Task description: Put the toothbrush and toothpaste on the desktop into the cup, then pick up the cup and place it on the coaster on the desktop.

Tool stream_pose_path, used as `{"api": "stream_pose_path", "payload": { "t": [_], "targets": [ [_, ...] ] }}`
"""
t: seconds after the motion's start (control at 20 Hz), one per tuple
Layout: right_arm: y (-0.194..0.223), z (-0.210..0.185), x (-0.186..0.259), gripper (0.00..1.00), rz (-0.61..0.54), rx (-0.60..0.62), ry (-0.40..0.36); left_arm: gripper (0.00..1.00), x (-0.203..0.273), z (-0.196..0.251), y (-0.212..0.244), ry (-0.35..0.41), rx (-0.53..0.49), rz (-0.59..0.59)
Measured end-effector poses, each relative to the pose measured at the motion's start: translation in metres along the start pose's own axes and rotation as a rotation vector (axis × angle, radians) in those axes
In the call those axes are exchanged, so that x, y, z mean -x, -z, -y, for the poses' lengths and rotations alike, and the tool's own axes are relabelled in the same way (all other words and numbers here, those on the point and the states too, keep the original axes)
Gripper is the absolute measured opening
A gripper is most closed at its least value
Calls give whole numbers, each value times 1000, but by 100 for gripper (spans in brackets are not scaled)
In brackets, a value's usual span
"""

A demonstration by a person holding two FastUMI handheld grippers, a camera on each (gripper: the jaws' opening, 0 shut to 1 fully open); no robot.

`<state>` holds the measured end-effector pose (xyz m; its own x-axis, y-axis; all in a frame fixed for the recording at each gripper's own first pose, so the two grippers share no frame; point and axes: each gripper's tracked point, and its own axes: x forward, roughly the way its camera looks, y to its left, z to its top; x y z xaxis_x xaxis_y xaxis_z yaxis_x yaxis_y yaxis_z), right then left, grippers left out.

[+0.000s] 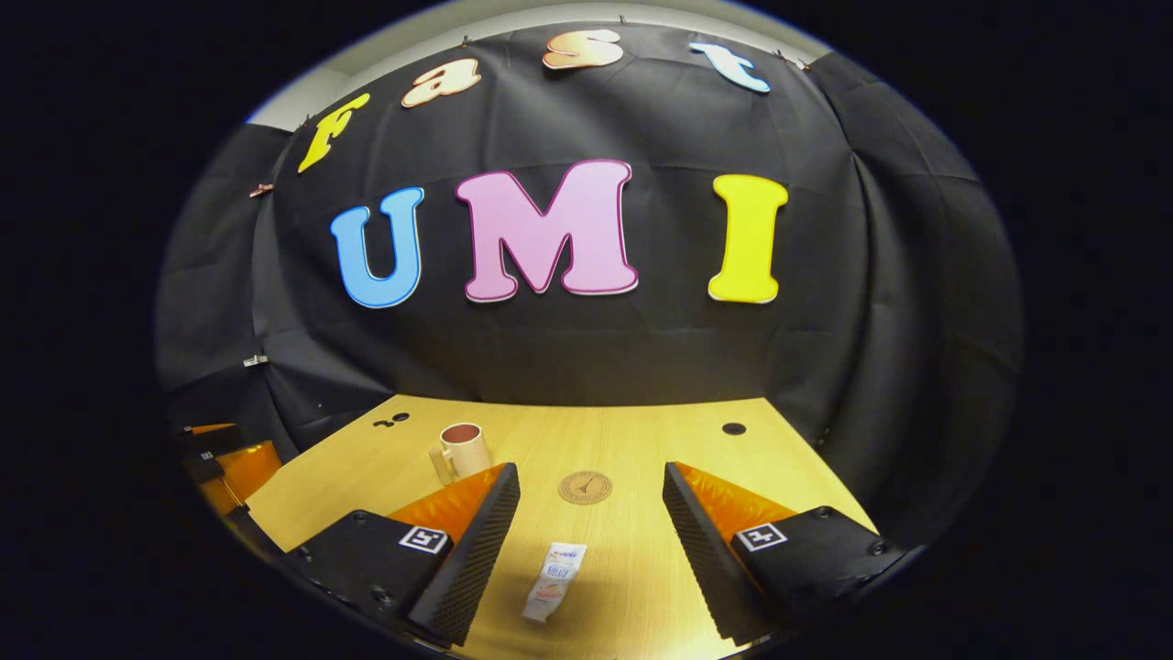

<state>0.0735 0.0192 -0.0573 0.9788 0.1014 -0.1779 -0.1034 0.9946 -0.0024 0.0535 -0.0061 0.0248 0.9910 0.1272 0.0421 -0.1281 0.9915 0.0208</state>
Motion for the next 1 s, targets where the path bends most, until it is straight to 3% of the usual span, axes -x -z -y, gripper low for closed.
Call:
{"api": "stream_pose_path", "payload": {
  "t": [0.4, 0.75, 1.0],
  "targets": [
    [33, 12, -20, 97, -108, -4, 45, 96, 3, 17, 13, 57, 24, -9],
    [71, -13, -33, 98, -257, -82, -2, 96, 1, 6, 27, 34, 31, -57],
    [109, -29, -49, 99, -391, -35, -38, 96, 4, -5, 36, -14, 46, -93]
  ]
}}
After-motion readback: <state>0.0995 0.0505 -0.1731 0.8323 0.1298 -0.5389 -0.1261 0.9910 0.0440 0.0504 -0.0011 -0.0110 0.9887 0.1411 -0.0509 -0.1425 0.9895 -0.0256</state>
